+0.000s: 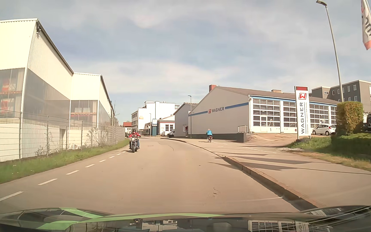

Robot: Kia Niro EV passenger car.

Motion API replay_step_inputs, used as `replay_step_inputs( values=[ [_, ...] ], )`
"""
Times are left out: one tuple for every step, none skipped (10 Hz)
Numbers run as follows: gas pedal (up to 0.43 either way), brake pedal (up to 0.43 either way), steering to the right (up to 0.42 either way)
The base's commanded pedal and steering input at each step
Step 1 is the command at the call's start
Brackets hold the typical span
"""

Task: Follow the waypoints while adhering to traffic rules and regulations

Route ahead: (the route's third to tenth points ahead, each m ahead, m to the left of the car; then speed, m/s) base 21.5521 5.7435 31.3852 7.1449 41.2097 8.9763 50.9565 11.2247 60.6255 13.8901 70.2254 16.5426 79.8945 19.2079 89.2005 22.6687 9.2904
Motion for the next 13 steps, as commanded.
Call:
replay_step_inputs(
  values=[
    [0.22, 0.0, -0.04],
    [0.209, 0.0, -0.041],
    [0.138, 0.0, -0.042],
    [0.138, 0.0, -0.042],
    [0.138, 0.0, -0.042],
    [0.15, 0.0, -0.042],
    [0.177, 0.0, -0.042],
    [0.209, 0.0, -0.042],
    [0.228, 0.0, -0.038],
    [0.24, 0.0, -0.029],
    [0.24, 0.0, -0.019],
    [0.24, 0.0, -0.015],
    [0.197, 0.0, -0.015]
  ],
)
